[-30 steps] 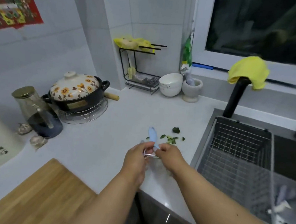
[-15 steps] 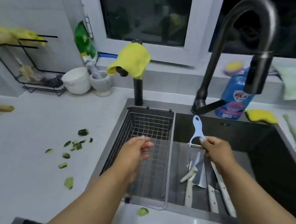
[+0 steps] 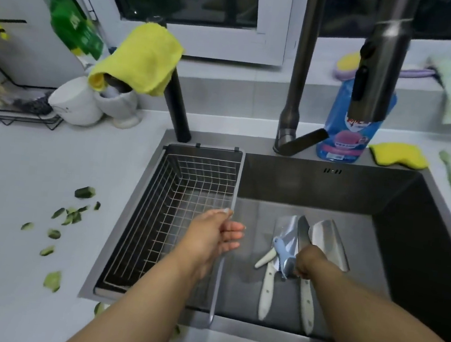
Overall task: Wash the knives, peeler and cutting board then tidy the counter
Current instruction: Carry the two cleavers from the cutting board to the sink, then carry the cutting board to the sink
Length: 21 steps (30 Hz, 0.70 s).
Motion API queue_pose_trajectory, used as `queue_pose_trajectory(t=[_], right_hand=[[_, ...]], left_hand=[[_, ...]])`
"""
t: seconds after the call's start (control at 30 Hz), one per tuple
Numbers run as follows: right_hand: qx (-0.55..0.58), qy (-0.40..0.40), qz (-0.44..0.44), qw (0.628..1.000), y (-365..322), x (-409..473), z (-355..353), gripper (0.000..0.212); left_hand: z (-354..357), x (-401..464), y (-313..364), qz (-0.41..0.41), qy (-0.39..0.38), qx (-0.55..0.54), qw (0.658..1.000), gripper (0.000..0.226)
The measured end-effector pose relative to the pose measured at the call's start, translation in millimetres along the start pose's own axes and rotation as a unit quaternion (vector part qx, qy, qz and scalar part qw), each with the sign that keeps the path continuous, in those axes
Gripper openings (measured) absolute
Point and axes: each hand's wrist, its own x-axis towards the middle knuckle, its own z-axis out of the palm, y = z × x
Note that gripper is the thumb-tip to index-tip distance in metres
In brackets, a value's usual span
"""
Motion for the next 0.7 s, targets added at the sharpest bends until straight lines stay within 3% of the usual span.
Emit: queue_pose_trajectory(t=[0.03,0.1,0.17,0.23,0.33,0.5,0.7], right_hand=[[0.055,0.019,0.015,0.998,6,8,2,0.036],[0.021,0.061,-0.005,0.998,11,19,0,0.033],[0.081,0.161,0.012,0.984,6,23,-13,0.031],[0.141,0.285,-0.057,0.946,-10,10,-30,0.021],[0.207,0.36,-0.182,0.892,-49,-25,-52,0.01],[0.267,0.345,-0.335,0.835,-140,-81,-48,0.01],[0.263,0.214,-0.461,0.82,-238,-162,15,0.015]], left_hand=[[0,1,-1,0.0,0.004,0.001,1.0,0.021],[-1,2,-1,0.002,0.013,-0.001,1.0,0.021],[-3,1,0,0.005,0.017,-0.008,1.0,0.02],[-8,-2,3,0.01,0.021,-0.014,1.0,0.019],[-21,-9,8,0.024,0.031,-0.026,0.999,0.019],[-62,-35,19,0.06,0.081,-0.056,0.993,0.019],[-150,-90,25,0.089,0.19,-0.118,0.971,0.016]])
